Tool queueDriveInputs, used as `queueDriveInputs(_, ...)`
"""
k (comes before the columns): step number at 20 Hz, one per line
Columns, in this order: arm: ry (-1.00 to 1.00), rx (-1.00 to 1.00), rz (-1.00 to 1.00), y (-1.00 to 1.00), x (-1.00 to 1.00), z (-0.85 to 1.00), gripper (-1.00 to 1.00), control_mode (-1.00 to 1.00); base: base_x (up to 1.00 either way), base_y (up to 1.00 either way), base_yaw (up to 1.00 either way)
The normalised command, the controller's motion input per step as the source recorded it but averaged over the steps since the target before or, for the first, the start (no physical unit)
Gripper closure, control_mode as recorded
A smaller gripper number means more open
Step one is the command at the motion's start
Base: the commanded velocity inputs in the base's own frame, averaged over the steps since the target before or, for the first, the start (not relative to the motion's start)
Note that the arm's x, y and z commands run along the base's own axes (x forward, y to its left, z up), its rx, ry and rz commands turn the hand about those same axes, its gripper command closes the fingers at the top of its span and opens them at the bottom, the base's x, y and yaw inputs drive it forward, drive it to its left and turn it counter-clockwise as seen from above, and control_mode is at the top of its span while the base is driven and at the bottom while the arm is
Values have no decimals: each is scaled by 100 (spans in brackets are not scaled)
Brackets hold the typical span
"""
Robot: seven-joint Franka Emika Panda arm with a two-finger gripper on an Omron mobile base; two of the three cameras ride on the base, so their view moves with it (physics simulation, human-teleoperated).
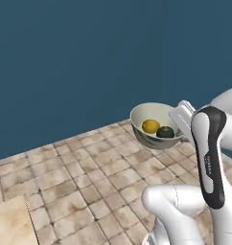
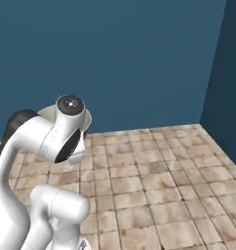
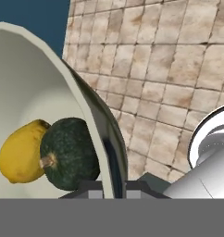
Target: Place the bowl with the lemon and squash on the second highest shelf of the fridge. Place the bowl with the steaks on the top shelf of the fridge.
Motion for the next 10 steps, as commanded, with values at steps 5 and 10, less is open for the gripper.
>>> queueDriveInputs(5,0,0,0,0,0,0,100,100,24,-31,-59)
queueDriveInputs(10,0,0,0,0,0,0,100,100,35,-21,-61)
